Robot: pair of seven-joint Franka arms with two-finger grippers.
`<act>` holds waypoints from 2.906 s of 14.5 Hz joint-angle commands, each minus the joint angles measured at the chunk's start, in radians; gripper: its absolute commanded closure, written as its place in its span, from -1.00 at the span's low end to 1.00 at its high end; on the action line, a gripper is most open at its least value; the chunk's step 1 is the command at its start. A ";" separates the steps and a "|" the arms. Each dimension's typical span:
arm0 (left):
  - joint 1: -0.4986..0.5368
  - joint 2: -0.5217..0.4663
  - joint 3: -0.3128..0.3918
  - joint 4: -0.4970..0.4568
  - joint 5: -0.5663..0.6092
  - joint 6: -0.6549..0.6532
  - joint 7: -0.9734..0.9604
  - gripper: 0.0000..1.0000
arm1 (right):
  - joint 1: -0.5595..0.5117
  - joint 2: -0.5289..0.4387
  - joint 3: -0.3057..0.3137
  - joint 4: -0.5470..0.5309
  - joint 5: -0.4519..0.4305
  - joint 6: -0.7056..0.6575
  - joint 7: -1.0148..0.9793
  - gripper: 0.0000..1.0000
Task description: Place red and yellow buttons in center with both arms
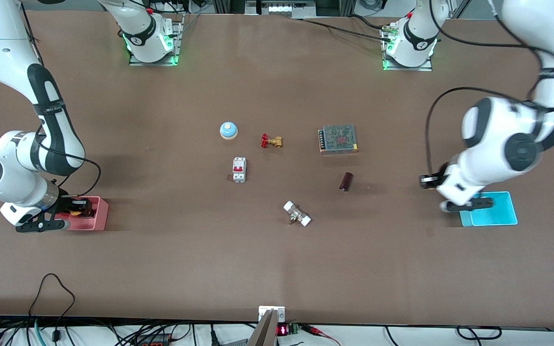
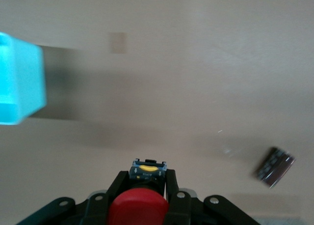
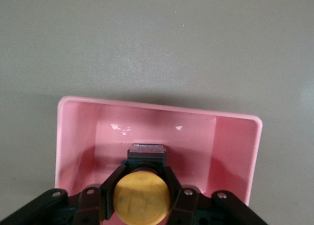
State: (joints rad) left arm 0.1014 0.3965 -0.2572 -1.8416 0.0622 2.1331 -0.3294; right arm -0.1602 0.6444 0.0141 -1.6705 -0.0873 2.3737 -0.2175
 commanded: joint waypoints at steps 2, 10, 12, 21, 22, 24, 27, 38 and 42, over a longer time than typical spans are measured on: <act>-0.068 0.004 0.001 -0.149 0.016 0.230 -0.147 0.58 | -0.010 -0.136 0.024 0.002 -0.014 -0.181 -0.045 0.42; -0.117 0.050 0.003 -0.324 0.019 0.542 -0.209 0.48 | 0.079 -0.281 0.241 -0.122 -0.014 -0.263 0.367 0.43; -0.118 0.050 0.003 -0.324 0.021 0.544 -0.209 -0.59 | 0.125 -0.270 0.239 -0.187 -0.022 -0.155 0.426 0.43; -0.112 -0.074 0.000 -0.288 0.021 0.477 -0.200 -1.00 | 0.163 -0.137 0.238 -0.230 -0.058 0.047 0.461 0.43; -0.109 -0.090 0.001 -0.256 0.022 0.393 -0.186 -1.00 | 0.163 -0.131 0.238 -0.230 -0.058 0.047 0.461 0.43; -0.102 -0.108 0.004 -0.155 0.021 0.190 -0.084 -1.00 | 0.163 -0.118 0.238 -0.230 -0.058 0.065 0.461 0.40; -0.089 -0.099 0.019 0.057 0.022 -0.116 0.042 -1.00 | 0.162 -0.117 0.236 -0.230 -0.058 0.065 0.461 0.33; -0.005 -0.140 0.033 0.464 0.022 -0.588 0.312 -1.00 | 0.133 -0.150 0.236 -0.193 -0.045 0.053 0.443 -1.00; -0.208 -0.306 0.263 0.351 -0.010 -0.582 0.435 -1.00 | 0.102 -0.228 0.237 -0.158 -0.034 -0.071 0.423 -1.00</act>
State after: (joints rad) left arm 0.0105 0.1940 -0.1188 -1.4043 0.0640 1.5524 0.0124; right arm -0.0357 0.4729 0.2448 -1.8394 -0.1252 2.3865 0.2245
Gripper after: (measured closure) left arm 0.000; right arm 0.000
